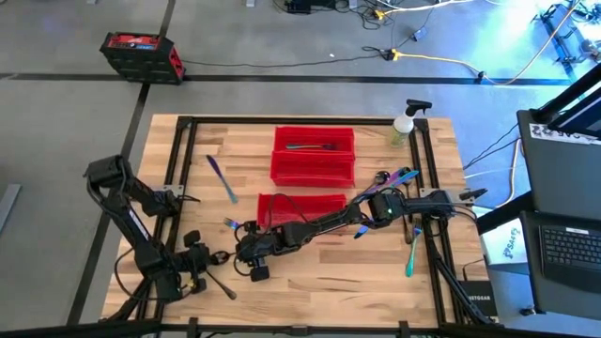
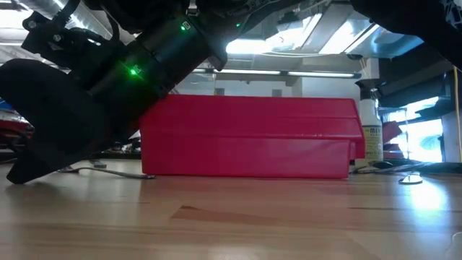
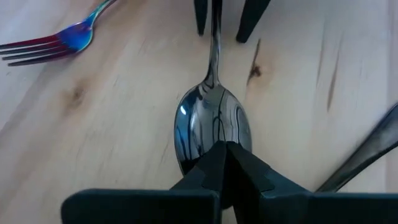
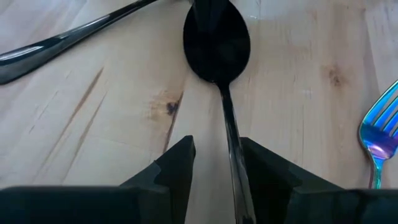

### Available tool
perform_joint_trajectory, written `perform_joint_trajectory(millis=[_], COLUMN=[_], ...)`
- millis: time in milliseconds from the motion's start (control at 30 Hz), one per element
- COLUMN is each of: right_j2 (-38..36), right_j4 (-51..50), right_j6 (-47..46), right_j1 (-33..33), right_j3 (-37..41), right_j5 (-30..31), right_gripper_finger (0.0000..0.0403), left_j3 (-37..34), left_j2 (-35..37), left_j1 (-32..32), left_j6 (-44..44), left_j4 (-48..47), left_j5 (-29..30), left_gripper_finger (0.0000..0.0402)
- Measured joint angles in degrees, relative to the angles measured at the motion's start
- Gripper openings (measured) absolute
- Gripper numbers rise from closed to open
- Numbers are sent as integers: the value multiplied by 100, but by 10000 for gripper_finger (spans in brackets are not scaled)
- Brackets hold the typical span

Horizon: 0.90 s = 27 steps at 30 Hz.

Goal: Sort silverware
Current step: Put the black spoon into the middle red bin

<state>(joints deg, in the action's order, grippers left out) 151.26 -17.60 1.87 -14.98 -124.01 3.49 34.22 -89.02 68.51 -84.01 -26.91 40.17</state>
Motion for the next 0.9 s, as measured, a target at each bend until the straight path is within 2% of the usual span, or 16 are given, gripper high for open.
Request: perform_joint_trajectory(millis=[600,900], right_j2=[14,20], right_j4=[108,109], right_j6=[136,139], right_j1=[-46,-42], right_j3=[-33,-348], right_j5=[320,313], right_gripper_finger=[114,56], left_j3=[-1,-7], left_j2=[-34,-41], left_j1=[4,4], left_j6=[20,21], left_j4=[21,29], left_j5=[-68,-134], left_gripper_finger=[0,0])
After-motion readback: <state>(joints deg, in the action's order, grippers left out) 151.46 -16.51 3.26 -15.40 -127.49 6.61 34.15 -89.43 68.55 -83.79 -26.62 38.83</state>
